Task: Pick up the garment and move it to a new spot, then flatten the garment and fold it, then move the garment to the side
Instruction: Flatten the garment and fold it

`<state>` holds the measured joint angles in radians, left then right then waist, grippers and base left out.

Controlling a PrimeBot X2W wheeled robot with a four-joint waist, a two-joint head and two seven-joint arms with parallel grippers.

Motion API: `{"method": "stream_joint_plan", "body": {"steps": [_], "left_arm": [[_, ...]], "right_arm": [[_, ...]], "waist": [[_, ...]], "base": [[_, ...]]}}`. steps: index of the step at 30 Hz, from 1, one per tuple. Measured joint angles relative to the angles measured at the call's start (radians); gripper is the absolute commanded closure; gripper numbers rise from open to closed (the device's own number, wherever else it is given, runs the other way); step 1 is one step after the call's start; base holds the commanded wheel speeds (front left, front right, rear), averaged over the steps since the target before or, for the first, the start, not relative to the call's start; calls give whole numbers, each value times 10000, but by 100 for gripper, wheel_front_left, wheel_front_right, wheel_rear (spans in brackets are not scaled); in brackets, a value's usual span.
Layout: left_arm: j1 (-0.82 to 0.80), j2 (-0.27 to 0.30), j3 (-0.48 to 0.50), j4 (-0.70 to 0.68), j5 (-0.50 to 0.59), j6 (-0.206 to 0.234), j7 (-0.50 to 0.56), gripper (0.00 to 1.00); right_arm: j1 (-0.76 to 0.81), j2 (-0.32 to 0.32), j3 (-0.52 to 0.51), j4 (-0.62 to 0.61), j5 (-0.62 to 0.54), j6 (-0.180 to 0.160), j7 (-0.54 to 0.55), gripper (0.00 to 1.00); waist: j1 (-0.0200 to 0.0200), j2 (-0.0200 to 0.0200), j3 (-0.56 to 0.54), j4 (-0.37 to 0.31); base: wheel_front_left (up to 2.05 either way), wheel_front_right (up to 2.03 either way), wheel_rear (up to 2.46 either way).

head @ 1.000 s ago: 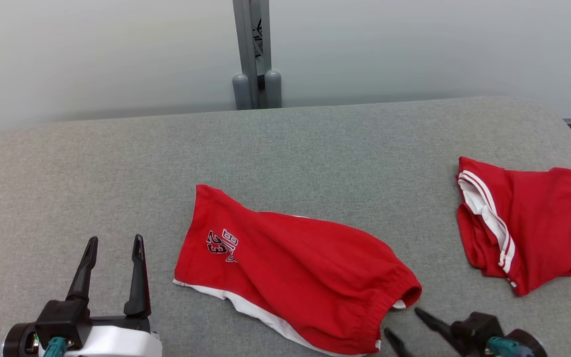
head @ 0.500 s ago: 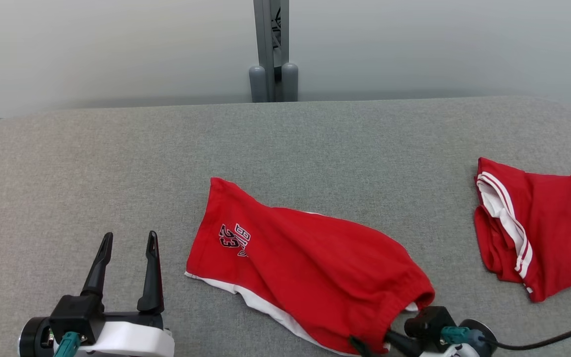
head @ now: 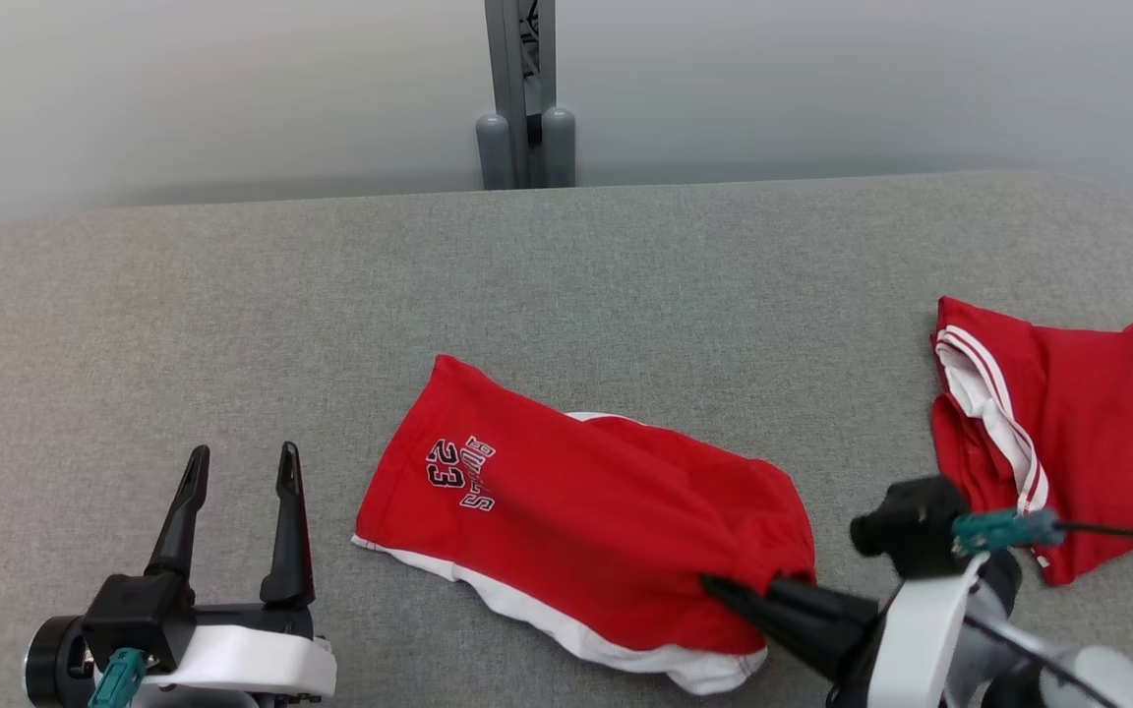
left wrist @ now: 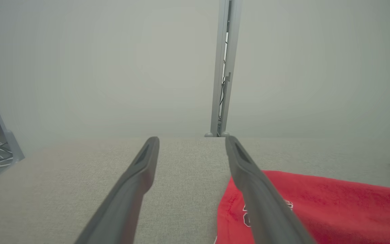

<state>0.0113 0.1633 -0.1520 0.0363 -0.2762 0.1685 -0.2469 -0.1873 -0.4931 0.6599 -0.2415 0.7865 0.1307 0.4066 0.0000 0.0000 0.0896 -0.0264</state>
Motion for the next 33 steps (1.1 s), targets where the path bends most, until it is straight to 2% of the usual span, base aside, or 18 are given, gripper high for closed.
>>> {"method": "stream_joint_plan", "body": {"steps": [4, 9, 10, 11, 17, 22, 23, 24, 25, 29, 33], "left_arm": [[-166, -29, -44, 42, -17, -8, -8, 0], [-589, -161, -270, 186, -12, -186, -46, 0], [-751, -213, -360, 291, -8, -268, -88, 0], [-751, -213, -360, 291, -8, -268, -88, 0], [-1144, -433, -608, 617, 15, -456, -105, 0], [-1393, -502, -629, 813, 19, -577, -125, 0], [-1445, -516, -629, 848, 27, -593, -130, 0], [-1453, -522, -629, 894, 31, -631, -132, 0], [-1454, -531, -617, 938, 33, -635, -132, 0], [-1558, -548, -500, 976, 86, -709, -132, 0], [-1531, -552, -360, 1039, 157, -752, -134, 0]], "right_arm": [[-824, -27, -953, -123, 1133, 0, 453, 100], [-2265, 13, -1732, 1776, 1841, -2, 520, 100], [-2778, 128, -1749, 2683, 2013, -2, 422, 100], [-2778, 128, -1749, 2683, 2013, -2, 422, 100], [-3971, 391, -1452, 5300, 2541, -4, -54, 100], [-4454, 460, -784, 6631, 2911, -2, -648, 100], [-4487, 462, -663, 6880, 3028, -2, -734, 84], [-4495, 460, -573, 7114, 3106, -2, -865, 51], [-4497, 437, -485, 7281, 3208, -2, -984, 0], [-4465, 307, -282, 7432, 3814, -2, -1438, 0], [-3939, -159, -207, 7152, 4510, -2, -1718, 0]], "waist": [[0, 0, 213, 18], [0, 0, 536, 256], [0, 0, 663, 404], [0, 0, 663, 404], [0, 0, 1020, 873], [0, 0, 1290, 1102], [0, 0, 1324, 1119], [0, 0, 1343, 1119], [0, 0, 1352, 1103], [0, 0, 1297, 959], [0, 0, 1118, 763]], "base": [[0, 0, 0], [0, 0, 0], [0, 0, 0], [0, 0, 0], [0, 0, 0], [0, 0, 0], [0, 0, 0], [0, 0, 0], [0, 0, 0], [0, 0, 0], [0, 0, 0]]}}
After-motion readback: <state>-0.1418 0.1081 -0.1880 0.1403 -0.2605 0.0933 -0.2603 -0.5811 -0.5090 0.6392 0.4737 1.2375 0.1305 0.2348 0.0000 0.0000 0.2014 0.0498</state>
